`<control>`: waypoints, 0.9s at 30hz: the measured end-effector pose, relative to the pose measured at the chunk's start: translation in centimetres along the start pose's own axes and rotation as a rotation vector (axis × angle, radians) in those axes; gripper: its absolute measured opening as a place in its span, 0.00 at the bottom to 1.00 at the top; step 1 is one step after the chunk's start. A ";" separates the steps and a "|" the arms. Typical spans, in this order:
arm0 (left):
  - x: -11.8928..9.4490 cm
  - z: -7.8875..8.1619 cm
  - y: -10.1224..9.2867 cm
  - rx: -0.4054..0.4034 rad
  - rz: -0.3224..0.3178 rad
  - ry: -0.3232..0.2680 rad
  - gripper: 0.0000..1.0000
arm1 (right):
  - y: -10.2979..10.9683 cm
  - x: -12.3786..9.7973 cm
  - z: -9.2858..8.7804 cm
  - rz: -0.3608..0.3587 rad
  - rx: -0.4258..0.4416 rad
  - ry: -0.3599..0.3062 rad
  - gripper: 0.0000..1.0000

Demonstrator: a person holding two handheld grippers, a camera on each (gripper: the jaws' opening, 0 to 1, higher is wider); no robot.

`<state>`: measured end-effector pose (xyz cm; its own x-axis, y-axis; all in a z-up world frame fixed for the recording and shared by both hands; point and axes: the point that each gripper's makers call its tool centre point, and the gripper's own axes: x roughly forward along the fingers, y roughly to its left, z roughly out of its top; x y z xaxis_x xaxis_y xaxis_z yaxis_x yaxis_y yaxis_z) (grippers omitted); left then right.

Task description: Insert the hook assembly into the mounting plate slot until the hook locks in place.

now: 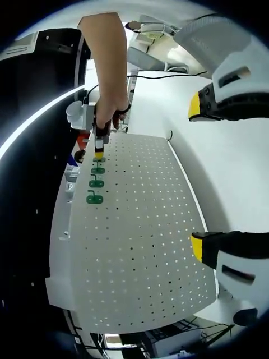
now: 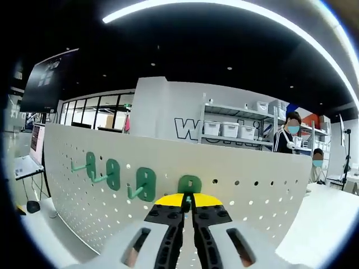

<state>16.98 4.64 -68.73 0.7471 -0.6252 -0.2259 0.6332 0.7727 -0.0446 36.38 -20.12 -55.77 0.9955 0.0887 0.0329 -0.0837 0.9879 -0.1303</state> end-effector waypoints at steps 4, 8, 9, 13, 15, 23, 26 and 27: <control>0.0 0.0 0.1 0.000 0.000 0.000 0.83 | 0.0 0.1 0.0 0.003 -0.005 0.001 0.02; 0.0 0.0 0.2 0.001 0.003 0.000 0.82 | 0.0 0.0 0.0 0.004 -0.010 0.004 0.02; 0.0 0.0 0.2 0.001 0.004 0.000 0.82 | 0.0 0.0 0.0 0.005 -0.011 0.005 0.02; -0.1 0.1 0.1 -0.001 0.000 -0.007 0.83 | 0.0 0.0 0.0 0.012 -0.007 0.005 0.03; -0.1 0.1 0.2 0.004 0.002 -0.003 0.83 | 0.0 -0.1 0.0 0.018 -0.007 0.005 0.03; -0.3 0.1 0.3 0.005 0.008 -0.002 0.83 | 0.3 -0.3 0.3 0.072 0.004 -0.010 0.07; -0.3 0.1 0.3 0.007 0.009 -0.003 0.83 | 0.5 -0.6 0.5 0.084 -0.003 -0.008 0.10; -0.3 0.1 0.3 0.008 0.008 -0.001 0.83 | 0.7 -0.7 0.7 0.093 -0.009 -0.008 0.11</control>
<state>16.94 5.04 -68.55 0.7524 -0.6191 -0.2249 0.6289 0.7768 -0.0346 35.57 -19.44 -55.22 0.9830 0.1812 0.0285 -0.1754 0.9742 -0.1422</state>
